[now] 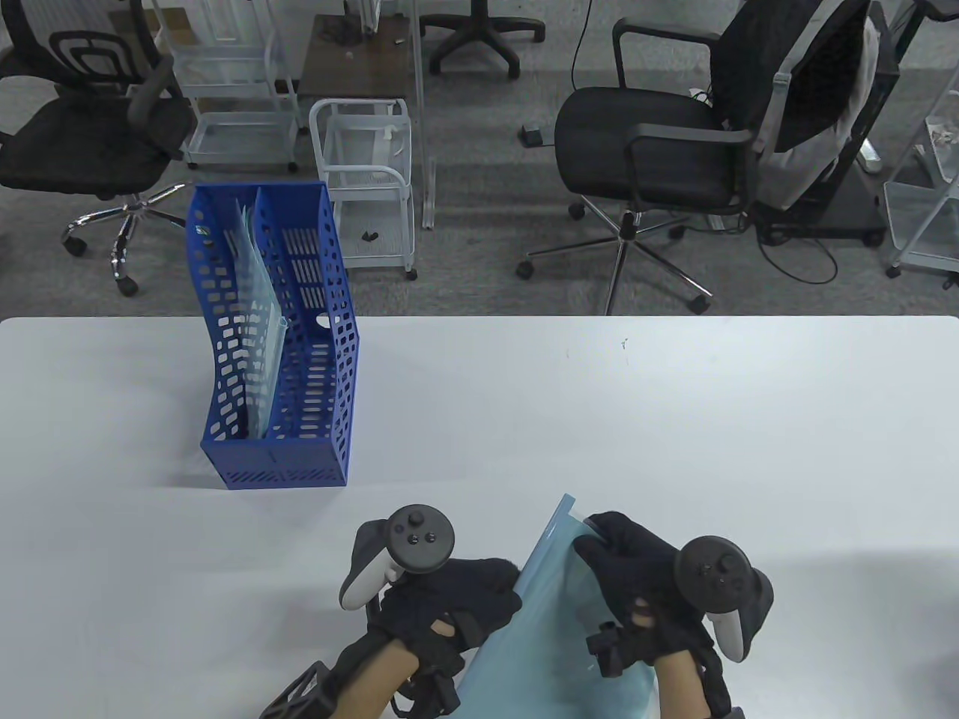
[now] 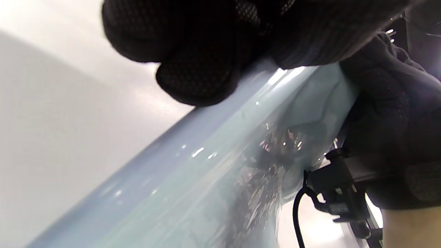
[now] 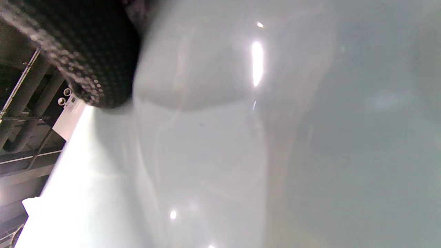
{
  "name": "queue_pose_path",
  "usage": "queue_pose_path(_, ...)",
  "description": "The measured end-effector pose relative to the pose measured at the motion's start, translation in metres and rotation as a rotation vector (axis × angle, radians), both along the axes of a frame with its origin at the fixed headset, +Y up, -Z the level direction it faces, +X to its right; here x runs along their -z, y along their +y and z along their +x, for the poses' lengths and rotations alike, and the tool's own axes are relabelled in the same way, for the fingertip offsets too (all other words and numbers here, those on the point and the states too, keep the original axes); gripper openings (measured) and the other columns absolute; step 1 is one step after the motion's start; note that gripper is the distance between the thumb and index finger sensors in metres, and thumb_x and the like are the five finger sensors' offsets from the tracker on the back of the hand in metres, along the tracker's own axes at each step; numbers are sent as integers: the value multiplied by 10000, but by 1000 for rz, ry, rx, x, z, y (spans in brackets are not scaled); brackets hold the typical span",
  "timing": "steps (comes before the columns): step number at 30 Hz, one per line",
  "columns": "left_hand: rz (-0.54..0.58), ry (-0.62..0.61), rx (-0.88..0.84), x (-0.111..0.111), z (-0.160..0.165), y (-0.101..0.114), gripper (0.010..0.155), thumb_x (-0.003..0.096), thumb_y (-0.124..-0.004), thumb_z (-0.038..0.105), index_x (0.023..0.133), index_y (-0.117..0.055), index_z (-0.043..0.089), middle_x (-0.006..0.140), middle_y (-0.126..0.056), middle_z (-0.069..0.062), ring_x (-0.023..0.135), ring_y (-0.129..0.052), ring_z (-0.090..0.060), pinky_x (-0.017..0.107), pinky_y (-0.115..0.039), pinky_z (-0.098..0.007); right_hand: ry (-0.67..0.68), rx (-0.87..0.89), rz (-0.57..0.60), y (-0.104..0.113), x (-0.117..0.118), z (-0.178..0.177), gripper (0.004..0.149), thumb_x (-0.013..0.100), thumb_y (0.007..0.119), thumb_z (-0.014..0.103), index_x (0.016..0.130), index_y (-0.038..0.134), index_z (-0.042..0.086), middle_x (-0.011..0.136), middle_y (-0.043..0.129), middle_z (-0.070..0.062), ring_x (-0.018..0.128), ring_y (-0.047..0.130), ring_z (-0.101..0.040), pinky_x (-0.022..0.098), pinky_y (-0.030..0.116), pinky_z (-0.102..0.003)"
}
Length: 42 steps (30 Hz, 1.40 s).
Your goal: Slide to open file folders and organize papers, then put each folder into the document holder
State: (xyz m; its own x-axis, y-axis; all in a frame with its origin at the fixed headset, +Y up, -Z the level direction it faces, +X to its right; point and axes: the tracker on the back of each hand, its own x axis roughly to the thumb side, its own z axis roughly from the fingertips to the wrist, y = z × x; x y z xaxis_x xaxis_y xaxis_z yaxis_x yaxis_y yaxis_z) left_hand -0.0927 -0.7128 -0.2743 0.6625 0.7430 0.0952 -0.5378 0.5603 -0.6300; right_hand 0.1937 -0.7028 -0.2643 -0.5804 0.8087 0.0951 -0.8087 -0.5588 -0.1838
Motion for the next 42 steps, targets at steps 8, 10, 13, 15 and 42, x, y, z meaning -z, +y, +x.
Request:
queue_pose_path(8, -49, -31, 2, 3, 0, -6, 475, 450, -883, 435, 887, -923, 253, 736, -999, -44, 397, -1080, -170, 341, -915, -378, -9, -5, -13, -4, 2, 1, 393, 346, 874, 466, 681, 934, 270, 483, 1033, 40, 336, 993, -163, 549, 843, -463)
queue_pose_path(10, -67, -41, -7, 4, -1, -7, 477, 450, -882, 436, 889, -920, 252, 738, -998, -44, 400, -1078, -175, 344, -912, -383, -9, -14, -12, -4, 2, 1, 392, 346, 873, 466, 682, 933, 271, 484, 1032, 40, 338, 993, -162, 550, 842, -463)
queue_pose_path(13, -80, -44, -12, 5, -2, -12, 475, 458, -875, 449, 896, -909, 266, 770, -990, -32, 442, -1072, -196, 372, -903, -403, -5, -57, 8, -3, 1, 0, 396, 348, 877, 461, 691, 927, 269, 498, 1026, 36, 354, 987, -172, 562, 828, -475)
queue_pose_path(15, -148, -82, 42, 8, -4, -21, 575, 452, -888, 528, 967, -850, 275, 859, -957, -38, 532, -1073, -232, 434, -899, -420, 3, -155, 61, 2, -1, -3, 401, 348, 872, 466, 704, 914, 285, 522, 1018, 46, 384, 985, -172, 583, 812, -485)
queue_pose_path(42, 58, 265, -697, 31, -67, -9, 557, 517, -822, 276, 1059, -743, 375, 1035, -857, -46, 822, -1007, -360, 572, -887, -495, -211, -265, 36, -11, -5, 2, 812, 382, 761, 629, 1053, 448, 295, 1157, 458, -111, 1039, 500, -464, 685, 405, -735)
